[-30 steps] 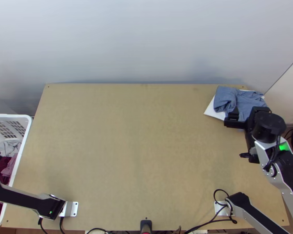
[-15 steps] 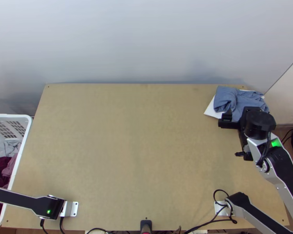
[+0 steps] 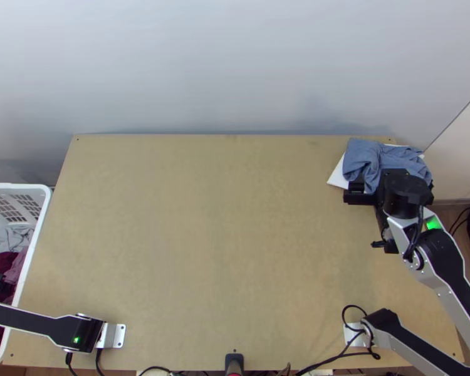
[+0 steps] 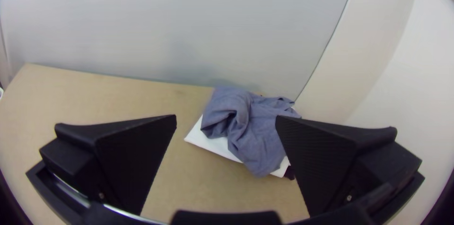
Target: Fold the t-shirt
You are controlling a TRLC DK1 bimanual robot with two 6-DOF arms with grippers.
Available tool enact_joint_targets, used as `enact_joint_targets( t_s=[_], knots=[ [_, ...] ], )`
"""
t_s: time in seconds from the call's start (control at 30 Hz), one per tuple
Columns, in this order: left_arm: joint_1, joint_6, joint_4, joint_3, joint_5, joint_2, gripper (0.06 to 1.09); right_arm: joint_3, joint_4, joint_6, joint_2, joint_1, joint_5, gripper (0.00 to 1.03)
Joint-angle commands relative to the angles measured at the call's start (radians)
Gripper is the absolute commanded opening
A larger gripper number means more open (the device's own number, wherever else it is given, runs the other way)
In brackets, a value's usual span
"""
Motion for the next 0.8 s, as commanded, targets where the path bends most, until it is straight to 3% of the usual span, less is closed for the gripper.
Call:
enact_joint_targets(
  t_s=[0.0,0.07,0.33,0.4,0.5,0.6,0.77],
  knots=[
    [0.002,0.028,0.021,0.013,-0.003,0.029,0.49,0.001,0.001,-0.001,0.010,0.002,-0.004,0.97],
    [0.003,0.050,0.023,0.013,-0.003,0.038,0.27,0.001,0.001,-0.001,0.010,0.002,-0.003,0.97],
    [0.005,0.091,0.004,-0.032,0.000,0.012,0.17,0.001,-0.001,-0.003,0.010,0.005,-0.003,0.97],
    [0.006,0.090,0.006,-0.055,0.020,-0.022,0.11,0.003,0.001,-0.003,0.010,0.007,-0.003,0.97],
    [0.006,0.082,0.001,-0.090,0.055,-0.084,0.10,0.011,0.001,-0.003,0.010,0.007,-0.003,0.97],
    [0.003,0.088,-0.050,-0.098,0.167,-0.161,0.10,0.020,-0.001,-0.001,0.008,0.005,-0.003,0.97],
    [-0.012,0.027,-0.073,-0.071,0.275,-0.331,0.10,0.035,-0.004,-0.001,0.005,0.005,-0.003,0.97]
  ],
)
